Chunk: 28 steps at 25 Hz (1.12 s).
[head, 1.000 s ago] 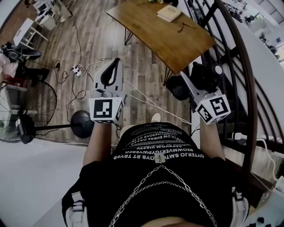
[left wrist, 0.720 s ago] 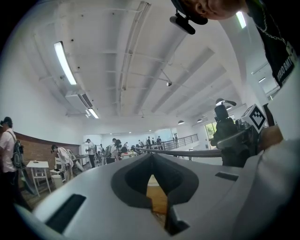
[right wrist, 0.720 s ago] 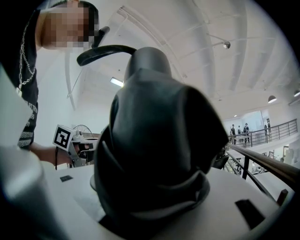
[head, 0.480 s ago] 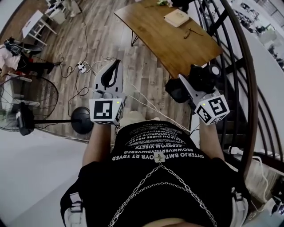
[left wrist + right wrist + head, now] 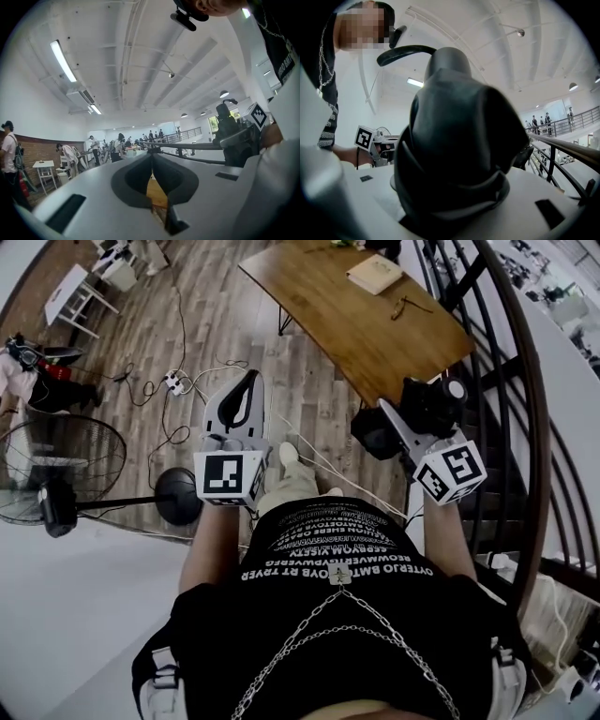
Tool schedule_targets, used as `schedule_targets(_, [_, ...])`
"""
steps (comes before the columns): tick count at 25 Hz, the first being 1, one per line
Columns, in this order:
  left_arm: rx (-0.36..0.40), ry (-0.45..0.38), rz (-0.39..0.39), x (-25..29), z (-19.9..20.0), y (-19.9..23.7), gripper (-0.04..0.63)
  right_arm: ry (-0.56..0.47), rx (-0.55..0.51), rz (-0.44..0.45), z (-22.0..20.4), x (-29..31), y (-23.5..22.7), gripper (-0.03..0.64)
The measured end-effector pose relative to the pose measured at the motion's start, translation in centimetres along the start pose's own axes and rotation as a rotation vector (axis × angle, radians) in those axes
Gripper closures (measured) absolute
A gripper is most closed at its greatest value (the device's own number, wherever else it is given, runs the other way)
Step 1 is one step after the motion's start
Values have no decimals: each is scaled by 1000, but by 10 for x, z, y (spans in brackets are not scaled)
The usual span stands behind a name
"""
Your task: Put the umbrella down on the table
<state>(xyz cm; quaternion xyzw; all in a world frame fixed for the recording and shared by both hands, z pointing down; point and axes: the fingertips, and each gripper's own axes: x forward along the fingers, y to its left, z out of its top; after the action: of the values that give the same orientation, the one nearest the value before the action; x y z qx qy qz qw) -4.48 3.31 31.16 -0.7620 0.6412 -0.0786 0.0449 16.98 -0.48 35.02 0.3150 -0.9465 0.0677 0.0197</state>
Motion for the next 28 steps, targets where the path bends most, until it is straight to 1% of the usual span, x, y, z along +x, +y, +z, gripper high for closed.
schedule_targets(3, [-8,11,-16,10,-7,0,565,11,2,-3,-4,5,-5,356])
schedule_targets(8, [-41,29,-22,33,-24,17,565,27,1,-11,-9,27,-14,356])
schedule_targets(14, [-36,15,-58,66,-28,38,565,24,13,-16,-6,61,-24,356])
schedule_targets(17, [-40,15,-60,83,-31,58,565,32,17,-21,-3,87,-32,356])
schedule_targets(23, [-71,9,-33,121,-40,116,565,70,5,-1,1,150,-36,356])
schedule_targets(28, [-40,-13,-77,148,-39,152,565,62,5,4,9,199,-39,356])
